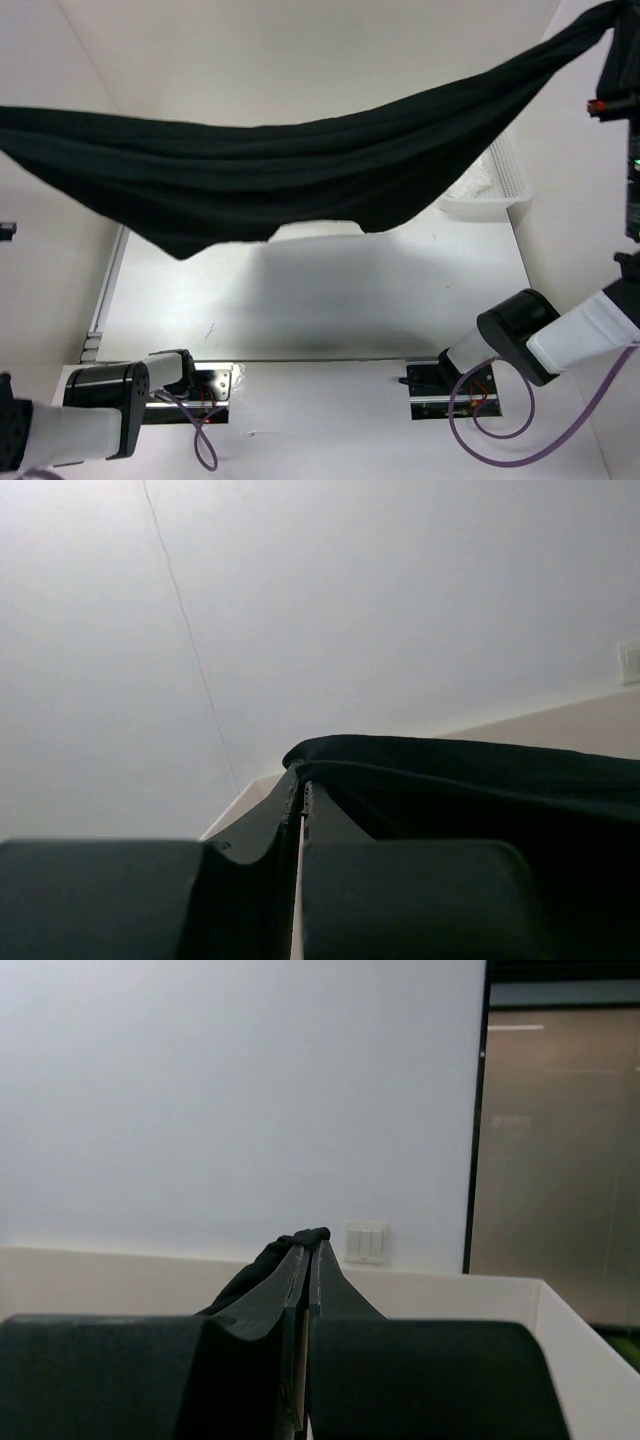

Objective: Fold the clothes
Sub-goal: Flatten the tank top out

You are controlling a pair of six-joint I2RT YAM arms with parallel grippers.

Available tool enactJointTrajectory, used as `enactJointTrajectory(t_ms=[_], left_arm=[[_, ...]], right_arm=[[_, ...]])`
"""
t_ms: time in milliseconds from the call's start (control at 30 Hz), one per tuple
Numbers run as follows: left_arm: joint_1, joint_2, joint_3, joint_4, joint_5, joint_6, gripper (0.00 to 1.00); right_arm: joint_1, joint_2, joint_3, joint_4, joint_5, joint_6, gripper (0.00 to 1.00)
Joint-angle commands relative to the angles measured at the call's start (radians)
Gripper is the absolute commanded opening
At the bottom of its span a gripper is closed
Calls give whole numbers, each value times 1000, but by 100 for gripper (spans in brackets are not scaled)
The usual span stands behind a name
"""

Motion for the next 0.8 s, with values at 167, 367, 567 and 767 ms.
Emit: enactJointTrajectory(t_ms=[167,367,567,767], left_arm=[[0,-42,-11,61,-32,4,0],[9,-24,-52,61,2,13,0],[9,42,-196,71,56,4,0],[9,183,-350,71,94,4,0]], right_arm=[[4,-16,11,15,-82,25,0],[4,9,11,15,-101,25,0],[4,105,-14,-4,-88,4,0],[-7,276,20,-59,-74,-38,0]])
